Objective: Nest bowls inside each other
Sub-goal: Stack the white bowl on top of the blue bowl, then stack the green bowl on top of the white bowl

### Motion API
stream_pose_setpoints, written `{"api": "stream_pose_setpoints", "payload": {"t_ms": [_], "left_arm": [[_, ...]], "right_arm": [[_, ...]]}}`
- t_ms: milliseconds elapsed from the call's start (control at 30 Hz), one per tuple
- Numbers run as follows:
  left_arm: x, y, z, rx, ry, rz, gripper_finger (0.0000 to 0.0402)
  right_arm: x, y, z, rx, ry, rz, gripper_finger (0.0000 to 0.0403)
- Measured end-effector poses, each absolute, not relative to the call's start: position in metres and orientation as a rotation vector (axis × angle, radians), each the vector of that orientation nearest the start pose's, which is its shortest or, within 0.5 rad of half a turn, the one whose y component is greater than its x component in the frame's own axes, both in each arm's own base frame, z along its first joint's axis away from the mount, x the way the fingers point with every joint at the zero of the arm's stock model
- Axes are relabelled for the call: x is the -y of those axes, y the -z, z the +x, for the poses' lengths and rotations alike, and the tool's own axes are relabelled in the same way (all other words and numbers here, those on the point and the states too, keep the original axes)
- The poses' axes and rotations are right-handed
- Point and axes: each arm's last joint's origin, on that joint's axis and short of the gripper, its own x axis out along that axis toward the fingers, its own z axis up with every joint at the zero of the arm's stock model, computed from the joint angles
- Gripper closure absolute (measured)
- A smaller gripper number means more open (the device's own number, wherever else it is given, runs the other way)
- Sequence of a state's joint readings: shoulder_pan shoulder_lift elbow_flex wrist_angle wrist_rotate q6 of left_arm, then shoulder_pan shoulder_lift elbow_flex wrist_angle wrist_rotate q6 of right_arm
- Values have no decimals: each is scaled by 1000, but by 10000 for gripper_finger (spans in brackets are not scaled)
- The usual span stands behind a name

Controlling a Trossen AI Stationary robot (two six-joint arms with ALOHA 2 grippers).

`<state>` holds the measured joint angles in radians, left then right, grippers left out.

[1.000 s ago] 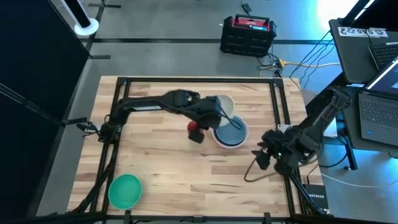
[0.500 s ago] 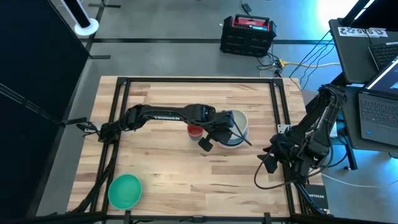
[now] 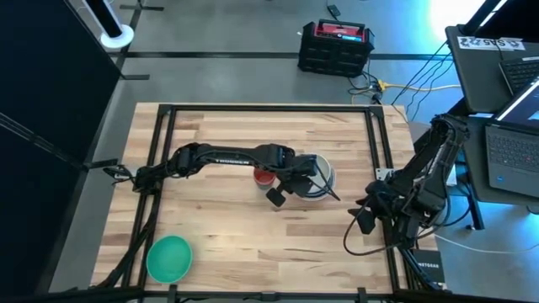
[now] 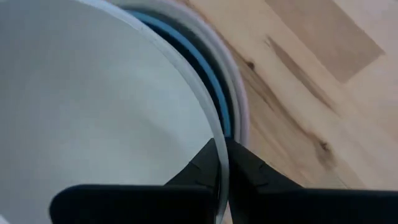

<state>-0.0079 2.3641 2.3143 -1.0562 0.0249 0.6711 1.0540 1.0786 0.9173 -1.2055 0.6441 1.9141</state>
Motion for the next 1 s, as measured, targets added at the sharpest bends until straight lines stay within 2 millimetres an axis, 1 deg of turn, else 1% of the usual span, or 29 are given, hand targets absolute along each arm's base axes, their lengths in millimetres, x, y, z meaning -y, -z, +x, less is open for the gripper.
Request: {"api": "stream_pose_setpoints", "payload": {"t_ms": [267,367,500,667,700,767,800,900,1000], "left_arm": [[-6,-244,502,-1070,343,493,354],[-7,-244,501,-1073,345,488,324],[-5,-257,499,-1075,304,517,290],[6,-290,484,-1070,184,626,269],[8,-300,477,-1074,163,609,268],[14,-315,459,-1131,125,515,268],[20,-321,448,-1162,108,466,268],[52,-338,415,-1194,86,374,267],[79,-352,378,-1229,57,289,267]], "right_arm": [[-135,-267,97,-785,531,738,171],[-135,-267,97,-787,530,730,171],[-133,-267,96,-791,539,711,171],[-132,-266,95,-796,536,676,171],[-132,-266,95,-798,536,668,171],[-132,-266,95,-795,535,659,171],[-131,-266,95,-790,536,651,171],[-130,-266,95,-775,539,627,171],[-129,-266,95,-759,542,602,171]]}}
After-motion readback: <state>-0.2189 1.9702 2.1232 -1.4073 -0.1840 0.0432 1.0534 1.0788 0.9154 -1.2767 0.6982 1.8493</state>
